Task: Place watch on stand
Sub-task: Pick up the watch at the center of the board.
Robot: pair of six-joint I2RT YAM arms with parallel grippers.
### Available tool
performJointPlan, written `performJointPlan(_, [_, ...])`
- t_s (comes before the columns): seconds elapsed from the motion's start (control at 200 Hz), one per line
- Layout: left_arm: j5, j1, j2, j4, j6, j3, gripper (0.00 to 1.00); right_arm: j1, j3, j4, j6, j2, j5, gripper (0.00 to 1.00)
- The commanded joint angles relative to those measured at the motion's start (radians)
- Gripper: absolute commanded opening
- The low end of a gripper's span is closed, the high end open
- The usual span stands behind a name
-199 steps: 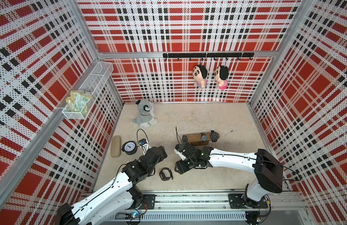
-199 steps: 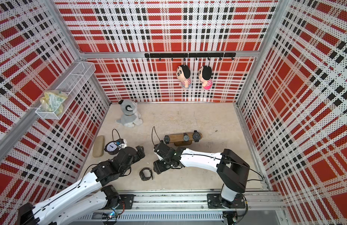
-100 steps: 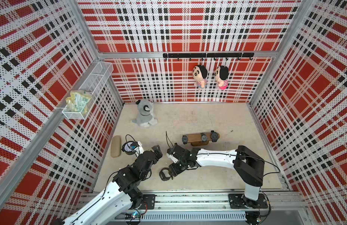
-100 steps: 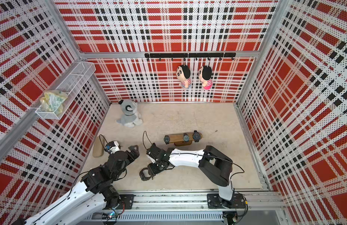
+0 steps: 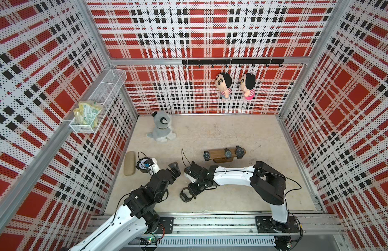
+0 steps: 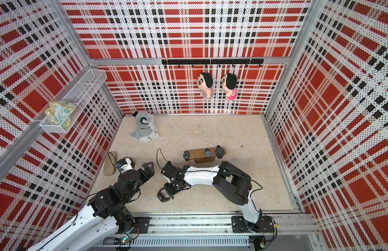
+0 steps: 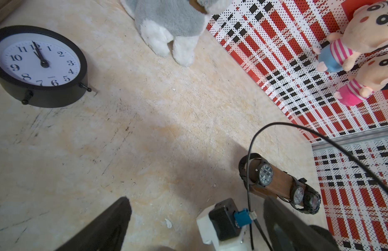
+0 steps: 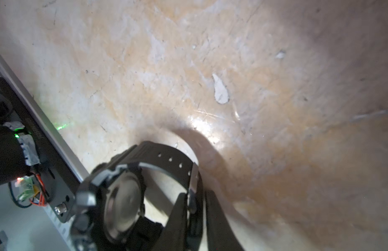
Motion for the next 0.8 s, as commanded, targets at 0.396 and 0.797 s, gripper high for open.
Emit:
performJointPlan(0.396, [0.151, 0.008, 0.021, 0.191, 0.148, -0.026, 0.98, -0.225, -0.250, 0.112, 0.043, -0.349, -0.148, 0.00])
performJointPlan(0.797, [0.456, -0.076, 0.238, 0.566, 0.329, -0.003, 0.98, -0.413, -0.264, 0.076, 0.061, -0.546, -0.238, 0.00])
